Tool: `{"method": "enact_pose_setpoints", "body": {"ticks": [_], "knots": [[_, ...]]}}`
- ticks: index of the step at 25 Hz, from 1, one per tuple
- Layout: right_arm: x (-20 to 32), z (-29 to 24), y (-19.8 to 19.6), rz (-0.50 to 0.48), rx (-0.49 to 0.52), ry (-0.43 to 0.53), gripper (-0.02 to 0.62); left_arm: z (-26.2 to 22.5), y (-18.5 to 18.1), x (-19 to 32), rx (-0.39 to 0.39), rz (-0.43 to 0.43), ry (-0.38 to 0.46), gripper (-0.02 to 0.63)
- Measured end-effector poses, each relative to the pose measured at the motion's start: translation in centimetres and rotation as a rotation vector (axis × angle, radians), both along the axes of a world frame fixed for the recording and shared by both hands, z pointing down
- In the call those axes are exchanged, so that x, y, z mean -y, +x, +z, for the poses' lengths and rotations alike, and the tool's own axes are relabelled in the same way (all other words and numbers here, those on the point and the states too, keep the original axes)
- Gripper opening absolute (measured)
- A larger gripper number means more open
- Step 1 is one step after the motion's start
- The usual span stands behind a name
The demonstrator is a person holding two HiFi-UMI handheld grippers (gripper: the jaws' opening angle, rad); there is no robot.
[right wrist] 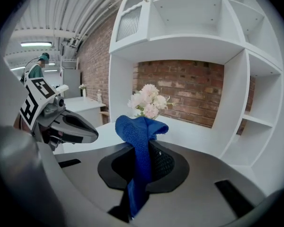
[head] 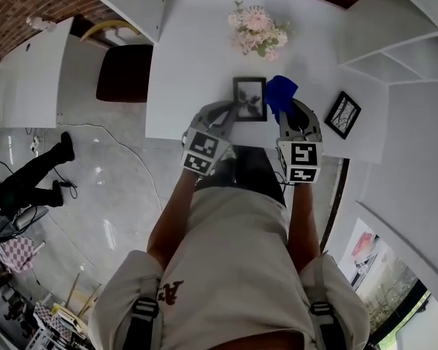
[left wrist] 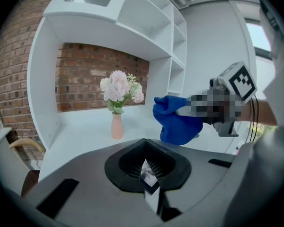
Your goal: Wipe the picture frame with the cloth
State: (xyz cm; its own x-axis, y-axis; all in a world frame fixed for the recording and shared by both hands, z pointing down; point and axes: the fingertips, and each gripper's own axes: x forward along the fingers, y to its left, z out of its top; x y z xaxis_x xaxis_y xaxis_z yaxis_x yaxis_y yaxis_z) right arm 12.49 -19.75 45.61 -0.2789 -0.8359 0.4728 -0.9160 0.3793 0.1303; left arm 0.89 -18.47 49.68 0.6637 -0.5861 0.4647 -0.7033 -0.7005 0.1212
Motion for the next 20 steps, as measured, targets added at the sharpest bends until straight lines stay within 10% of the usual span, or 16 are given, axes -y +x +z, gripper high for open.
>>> {"method": "enact_pose_setpoints", "body": {"ticks": [20], "knots": [[-3.0, -6.2, -0.8, 0.026, 0.047, 0.103, 0.025, -9.0, -0.8, -1.0, -0.09, -0.018, 0.156, 0.0]]}}
